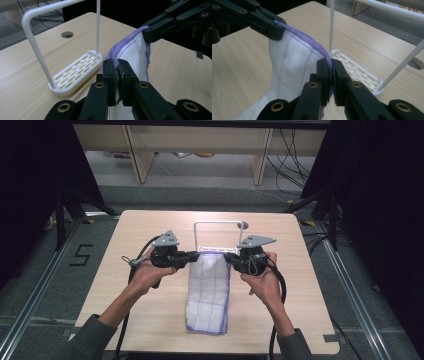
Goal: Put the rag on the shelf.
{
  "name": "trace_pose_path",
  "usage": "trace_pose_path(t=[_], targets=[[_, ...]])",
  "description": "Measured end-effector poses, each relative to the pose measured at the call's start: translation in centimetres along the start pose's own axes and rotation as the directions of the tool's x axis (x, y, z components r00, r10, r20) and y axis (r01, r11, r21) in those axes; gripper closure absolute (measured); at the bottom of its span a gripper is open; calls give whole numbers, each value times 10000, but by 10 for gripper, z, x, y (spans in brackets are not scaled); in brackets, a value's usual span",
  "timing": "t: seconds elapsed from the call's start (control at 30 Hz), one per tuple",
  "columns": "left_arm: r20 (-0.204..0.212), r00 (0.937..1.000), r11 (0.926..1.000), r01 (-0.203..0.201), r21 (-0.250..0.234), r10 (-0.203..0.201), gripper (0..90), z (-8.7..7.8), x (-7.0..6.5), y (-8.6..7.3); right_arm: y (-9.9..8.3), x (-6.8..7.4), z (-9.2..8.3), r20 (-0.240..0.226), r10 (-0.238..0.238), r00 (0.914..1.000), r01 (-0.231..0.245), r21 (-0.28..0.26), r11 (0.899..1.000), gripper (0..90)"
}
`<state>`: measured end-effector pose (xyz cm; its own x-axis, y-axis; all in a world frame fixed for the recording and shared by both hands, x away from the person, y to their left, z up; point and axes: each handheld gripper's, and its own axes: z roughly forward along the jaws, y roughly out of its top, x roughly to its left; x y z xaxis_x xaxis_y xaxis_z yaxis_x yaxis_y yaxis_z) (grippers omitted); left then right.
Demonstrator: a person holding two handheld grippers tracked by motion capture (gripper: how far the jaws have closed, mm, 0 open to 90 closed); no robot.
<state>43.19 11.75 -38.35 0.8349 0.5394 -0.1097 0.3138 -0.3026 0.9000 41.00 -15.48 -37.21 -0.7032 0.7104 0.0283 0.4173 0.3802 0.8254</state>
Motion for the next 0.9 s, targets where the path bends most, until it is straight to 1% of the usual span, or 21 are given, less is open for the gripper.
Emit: trace_pose_path(t=[0.07, 0.1, 0.13, 0.2, 0.23, 0.27, 0.33, 0.37, 0.43, 0.47, 0.5, 0.53, 0.57, 0.6, 0.63, 0.67, 0.73, 0.77, 0.8, 0.83, 0.9], targets=[[-27, 10000, 10000, -89, 17, 89, 847, -4, -2, 7, 3, 0, -6, -14, -81, 10000, 81, -127, 9999, 860], [4, 9999, 9999, -133, -20, 133, 847, -5, -4, 11, 4, 1, -7, 64, 8, 10000, -7, -202, 9998, 860], [41, 9999, 9999, -113, -34, 113, 847, -6, -5, 13, 6, 1, -9, 92, -19, 10000, 21, -271, 9996, 860], [45, 9998, 9998, -211, -21, 211, 848, -7, -8, 18, 10, 0, -13, 120, -76, 9999, 79, -228, 9997, 860], [86, 9996, 9997, -254, -63, 254, 848, -7, -8, 20, 12, 0, -14, 205, -247, 9995, 252, -265, 9993, 860], [0, 9995, 9995, -303, -20, 303, 848, -8, -9, 23, 14, 0, -16, 181, -159, 9997, 164, -235, 9996, 860], [28, 9995, 9995, -299, -43, 299, 848, -9, -10, 28, 17, -1, -19, 223, -272, 9994, 279, -328, 9991, 860], [3, 9996, 9996, -283, -49, 283, 849, -11, -10, 31, 20, 0, -21, 235, -186, 9995, 195, -371, 9991, 860], [35, 9996, 9995, -286, -157, 286, 849, -13, -10, 36, 23, -2, -25, 298, -302, 9991, 318, -546, 9980, 860], [19, 9994, 9992, -348, -170, 349, 849, -14, -9, 39, 26, -3, -26, 266, -475, 9985, 491, -622, 9969, 860], [-66, 9992, 9991, -388, -191, 387, 848, -17, -10, 43, 28, -2, -29, 265, -219, 9994, 235, -630, 9977, 860], [-95, 9991, 9988, -417, -245, 414, 848, -18, -11, 46, 31, -3, -31, 311, -266, 9992, 289, -770, 9966, 860], [-94, 9990, 9985, -444, -307, 442, 849, -20, -11, 50, 33, -4, -33, 345, -345, 9988, 369, -727, 9967, 860], [-85, 9989, 9983, -471, -354, 469, 848, -21, -12, 53, 36, -3, -35, 439, -418, 9982, 456, -901, 9949, 860], [-114, 9986, 9980, -527, -349, 524, 849, -23, -13, 56, 40, -4, -37, 462, -567, 9973, 607, -917, 9939, 860], [-145, 9982, 9975, -582, -390, 576, 849, -24, -13, 59, 42, -4, -39, 510, -602, 9969, 649, -945, 9934, 860], [-182, 9981, 9973, -602, -424, 595, 849, -26, -13, 65, 47, -3, -42, 542, -415, 9977, 470, -1043, 9934, 860], [-213, 9981, 9973, -592, -442, 583, 849, -26, -13, 68, 50, -3, -44, 529, -406, 9978, 459, -1028, 9936, 860], [-247, 9980, 9972, -594, -457, 584, 849, -27, -13, 71, 53, -6, -46, 615, -678, 9958, 743, -1106, 9911, 860], [-271, 9980, 9973, -587, -449, 576, 849, -28, -13, 74, 56, -6, -47, 591, -543, 9968, 609, -1160, 9914, 860], [-402, 9976, 9972, -582, -476, 564, 849, -28, -11, 81, 62, -9, -49, 648, -644, 9958, 721, -1246, 9896, 860]])
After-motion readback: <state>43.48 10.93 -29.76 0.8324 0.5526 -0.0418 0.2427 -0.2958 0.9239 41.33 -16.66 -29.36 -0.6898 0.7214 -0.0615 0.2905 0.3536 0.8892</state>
